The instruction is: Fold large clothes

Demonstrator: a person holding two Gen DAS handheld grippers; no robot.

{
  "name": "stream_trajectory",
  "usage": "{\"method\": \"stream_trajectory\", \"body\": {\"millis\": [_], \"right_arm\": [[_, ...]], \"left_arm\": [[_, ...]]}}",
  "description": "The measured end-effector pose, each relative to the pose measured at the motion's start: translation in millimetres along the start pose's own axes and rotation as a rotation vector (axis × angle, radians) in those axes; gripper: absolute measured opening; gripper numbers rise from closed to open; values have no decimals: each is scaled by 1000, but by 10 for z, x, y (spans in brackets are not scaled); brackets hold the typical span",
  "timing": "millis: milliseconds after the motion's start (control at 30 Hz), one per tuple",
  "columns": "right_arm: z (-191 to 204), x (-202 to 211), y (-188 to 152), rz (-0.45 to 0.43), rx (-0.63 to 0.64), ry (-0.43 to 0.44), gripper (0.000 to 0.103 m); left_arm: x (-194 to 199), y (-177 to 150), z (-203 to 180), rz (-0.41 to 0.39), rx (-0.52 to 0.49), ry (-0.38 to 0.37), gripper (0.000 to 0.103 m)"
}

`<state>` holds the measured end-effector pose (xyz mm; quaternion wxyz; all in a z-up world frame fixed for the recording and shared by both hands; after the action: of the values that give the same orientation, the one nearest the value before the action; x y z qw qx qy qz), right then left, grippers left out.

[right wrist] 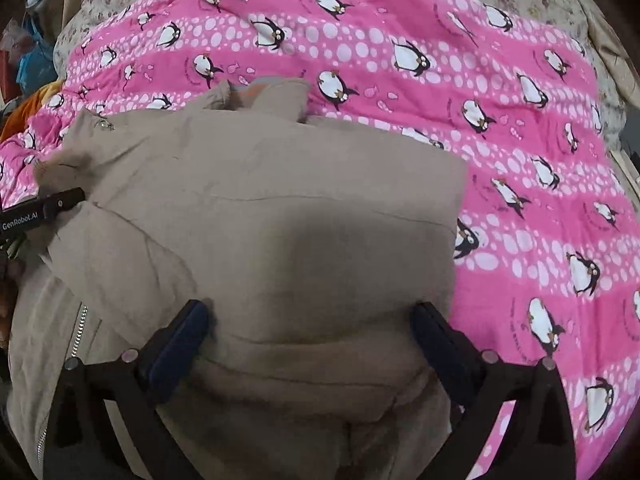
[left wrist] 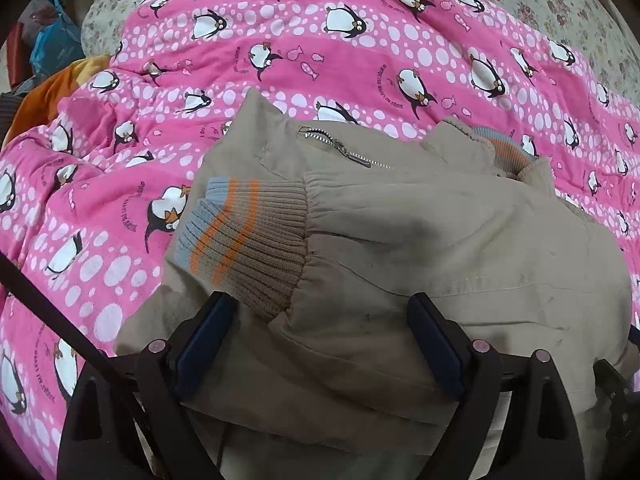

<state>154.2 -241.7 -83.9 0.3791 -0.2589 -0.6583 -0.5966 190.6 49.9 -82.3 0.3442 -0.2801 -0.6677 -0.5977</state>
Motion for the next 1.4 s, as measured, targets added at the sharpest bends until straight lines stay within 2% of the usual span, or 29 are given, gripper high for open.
{"method": "stream_trajectory", "body": {"millis": [233,267,333,367,400,467,500,533,567,633,667,833,933,1033,1133,1233,1333,1400], "right_arm": [[-20,42,34,15,-13,-5,102],[-33,112,75,-6,-19,-36,93],[-39,366,188,-124,-9,-98,76],[-24,479,231,-179,-7,-100,76],[19,611,274,-246,-7,-73,76],[114,731,305,-310,-6,-9,70],[177,734,306,-315,0,32,67],[237,656,284,-283,8,71,58],[273,546,246,-237,11,86,47],[287,190,106,-93,2,76,40],[306,101,65,-73,8,75,40],[379,86,52,-96,50,25,42],[366,94,55,-100,42,47,45],[366,137,48,-101,45,82,53],[304,350,111,-172,-30,105,53],[211,449,156,-222,-67,78,53],[87,560,419,-296,-93,8,53],[58,610,635,-302,-136,14,53]], "left_arm": [[-12,2,-1,4,-4,-2,77],[-13,2,-2,4,-3,-2,77],[-14,1,-6,4,-6,2,77],[-14,1,-6,4,-9,4,77],[-19,-3,-10,4,-13,7,78],[-33,-4,-22,7,-26,17,79],[-37,-8,-26,6,-30,20,79],[-35,-10,-24,4,-30,18,79],[-33,-12,-21,2,-29,15,79],[-26,-11,-19,-3,-27,8,79],[-22,-11,-18,-6,-25,5,79],[-29,-3,-20,-15,-23,-2,79],[-34,2,-18,-15,-21,-8,80],[-13,-2,-9,-18,-17,-13,80],[48,-15,26,-32,0,5,75],[101,-32,76,-45,25,24,71],[128,-53,91,-51,34,36,71],[136,-57,85,-54,35,47,68]]}}
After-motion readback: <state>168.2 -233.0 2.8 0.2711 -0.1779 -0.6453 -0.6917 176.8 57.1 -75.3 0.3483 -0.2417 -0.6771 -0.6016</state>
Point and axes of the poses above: each gripper's, at about its wrist camera, not at the fingertips, and x roughly against the way its jaws point, z to its left, y to its top, the point moved 6 cm from there along -x, roughly the way its jaws point, and after that the axes turned 2 degrees about -z, right-handed, at the moved point
